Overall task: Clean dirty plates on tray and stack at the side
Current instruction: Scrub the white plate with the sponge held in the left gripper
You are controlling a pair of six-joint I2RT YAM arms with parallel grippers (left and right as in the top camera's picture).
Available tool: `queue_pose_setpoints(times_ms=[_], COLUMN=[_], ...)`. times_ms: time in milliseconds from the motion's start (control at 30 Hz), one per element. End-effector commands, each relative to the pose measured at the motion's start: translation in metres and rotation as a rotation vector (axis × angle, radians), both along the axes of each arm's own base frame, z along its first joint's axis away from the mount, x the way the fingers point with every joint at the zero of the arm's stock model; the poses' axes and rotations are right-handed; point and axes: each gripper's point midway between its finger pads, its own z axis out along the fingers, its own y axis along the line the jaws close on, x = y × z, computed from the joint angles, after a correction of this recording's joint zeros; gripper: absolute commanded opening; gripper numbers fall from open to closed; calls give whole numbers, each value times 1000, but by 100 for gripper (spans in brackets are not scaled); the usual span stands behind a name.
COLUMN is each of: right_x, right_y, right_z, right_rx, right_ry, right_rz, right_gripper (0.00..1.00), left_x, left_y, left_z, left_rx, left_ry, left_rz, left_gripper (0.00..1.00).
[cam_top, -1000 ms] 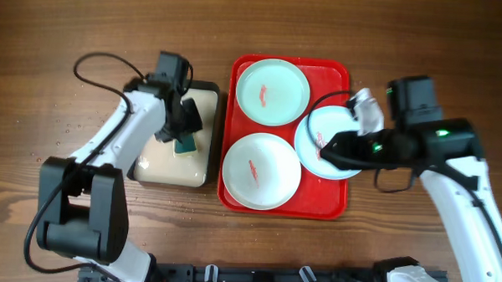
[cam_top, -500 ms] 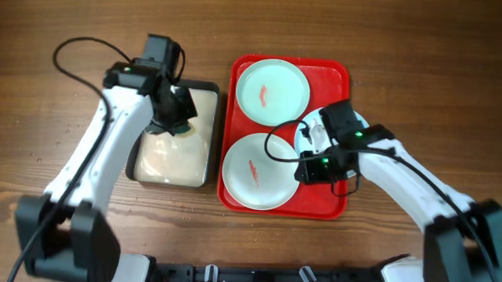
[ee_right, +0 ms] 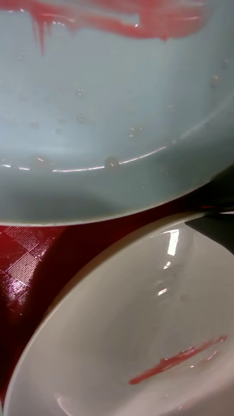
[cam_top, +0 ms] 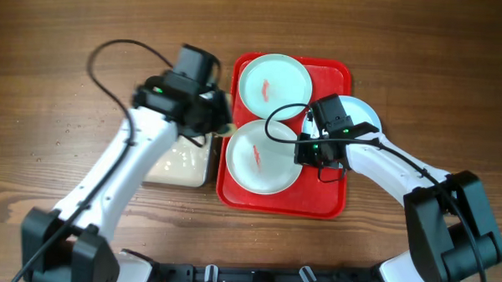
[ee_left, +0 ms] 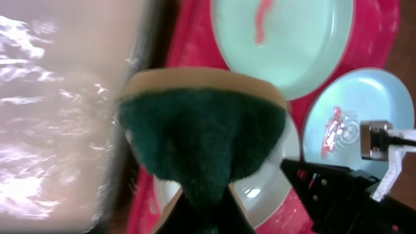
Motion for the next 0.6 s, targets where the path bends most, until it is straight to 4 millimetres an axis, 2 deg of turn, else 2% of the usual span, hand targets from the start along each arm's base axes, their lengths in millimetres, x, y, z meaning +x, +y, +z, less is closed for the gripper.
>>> queue_pose_setpoints(times_ms=[0, 33, 67, 100, 167, 233, 300, 367, 433, 500, 567], right_x=[3, 3, 3, 3, 2, 2, 1, -1, -3, -4, -4], right_y=[-25, -24, -24, -24, -24, -23, -22, -22, -23, -23, -23], right_z=[-13, -13, -13, -13, -13, -13, -13, -13, -14, -14, -14], right_rx=[-123, -123, -120, -120, -120, -117, -111, -107, -112, -113, -113], right_ry=[-5, -4, -3, -2, -1, 0, 5, 15, 25, 28, 28], right_rz=[-70, -70, -69, -69, -69, -68, -66, -64, -63, -63, -63], right_gripper=[4, 4, 4, 4, 4, 4, 4, 4, 4, 4, 4], left_x=[-25, -26, -29, -33, -43, -48, -45, -40, -36, -33, -31], left_y=[-50, -62, -81, -91, -92, -71, -52, -31, 12, 38, 36], left_z=[-52, -59, -74, -89, -116, -143, -157, -159, -153, -144, -145], left_rx=[-56, -68, -80, -74, -31, 74, 155, 211, 363, 452, 435], left_ry=[87, 90, 99, 119, 188, 249, 262, 266, 294, 314, 310], left_rz=[-72, -99, -144, -170, -162, -106, -70, -25, 51, 92, 95], left_gripper=[4, 4, 4, 4, 4, 4, 4, 4, 4, 4, 4])
